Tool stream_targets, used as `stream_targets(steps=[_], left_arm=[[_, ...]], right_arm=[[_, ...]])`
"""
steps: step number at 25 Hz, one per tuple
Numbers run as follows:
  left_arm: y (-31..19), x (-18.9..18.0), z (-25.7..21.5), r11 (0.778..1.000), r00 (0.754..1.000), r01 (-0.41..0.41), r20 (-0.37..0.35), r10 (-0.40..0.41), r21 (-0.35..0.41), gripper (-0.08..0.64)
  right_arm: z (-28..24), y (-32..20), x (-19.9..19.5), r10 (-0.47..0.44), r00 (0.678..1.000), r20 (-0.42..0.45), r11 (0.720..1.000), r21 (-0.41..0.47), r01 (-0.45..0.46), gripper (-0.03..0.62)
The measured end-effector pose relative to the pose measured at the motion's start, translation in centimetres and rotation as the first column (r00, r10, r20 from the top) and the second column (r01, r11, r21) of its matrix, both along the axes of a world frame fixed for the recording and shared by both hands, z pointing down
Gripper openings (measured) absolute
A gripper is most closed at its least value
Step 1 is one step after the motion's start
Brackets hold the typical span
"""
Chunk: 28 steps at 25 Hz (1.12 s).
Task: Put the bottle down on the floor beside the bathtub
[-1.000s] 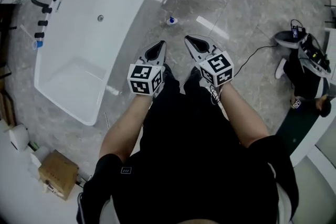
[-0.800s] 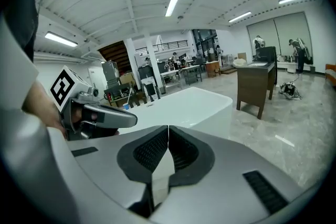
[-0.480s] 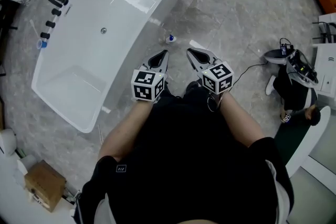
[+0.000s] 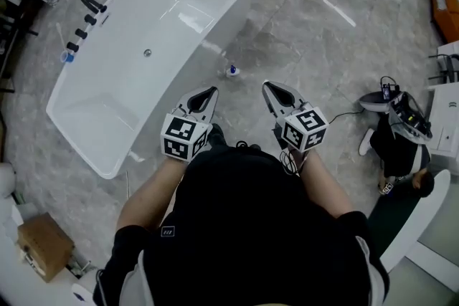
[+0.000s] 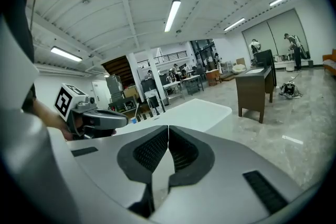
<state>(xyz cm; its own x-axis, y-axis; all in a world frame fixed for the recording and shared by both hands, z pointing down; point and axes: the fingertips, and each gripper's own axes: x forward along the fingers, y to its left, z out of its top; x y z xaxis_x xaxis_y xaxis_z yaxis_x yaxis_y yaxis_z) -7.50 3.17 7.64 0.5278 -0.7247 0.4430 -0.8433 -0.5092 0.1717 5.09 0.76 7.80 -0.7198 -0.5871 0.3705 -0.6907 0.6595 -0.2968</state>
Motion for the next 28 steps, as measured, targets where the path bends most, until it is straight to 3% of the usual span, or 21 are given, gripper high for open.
stream_targets(steps=[7,11,15,20,24,28], left_arm=[[1.2,3.0,-4.5,0.985,0.986,0.163,-0.044,-0.161,0.061,0.017],[2.8,4.4,-8.0,0.970,0.976,0.216,-0.063,-0.210,0.114,0.017],[4.8,5.1,-10.9,0.970,0.982,0.189,-0.039,-0.185,0.156,0.017],[6.3,5.2,-12.9,0.972,0.993,0.113,-0.049,-0.105,0.205,0.017],[6.7,2.2,-14.4,0.962,0.995,0.099,-0.021,-0.097,0.255,0.017],[5.8,-1.7,-16.4,0.951,0.994,0.109,-0.019,-0.108,0.289,0.017]], right_arm=[[-5.1,4.4,7.3,0.020,0.998,0.061,0.997,0.078,-0.025,0.029],[-7.7,6.2,8.8,-0.038,0.995,0.091,0.992,0.120,0.027,0.029],[-11.2,8.3,8.9,-0.098,0.989,0.111,0.974,0.213,0.073,0.028],[-14.0,8.9,8.5,-0.023,0.994,0.105,0.947,0.320,-0.012,0.028],[-14.8,8.5,6.5,0.042,0.992,0.119,0.944,0.321,-0.078,0.028],[-16.0,7.8,3.3,0.018,0.992,0.126,0.925,0.375,-0.065,0.028]])
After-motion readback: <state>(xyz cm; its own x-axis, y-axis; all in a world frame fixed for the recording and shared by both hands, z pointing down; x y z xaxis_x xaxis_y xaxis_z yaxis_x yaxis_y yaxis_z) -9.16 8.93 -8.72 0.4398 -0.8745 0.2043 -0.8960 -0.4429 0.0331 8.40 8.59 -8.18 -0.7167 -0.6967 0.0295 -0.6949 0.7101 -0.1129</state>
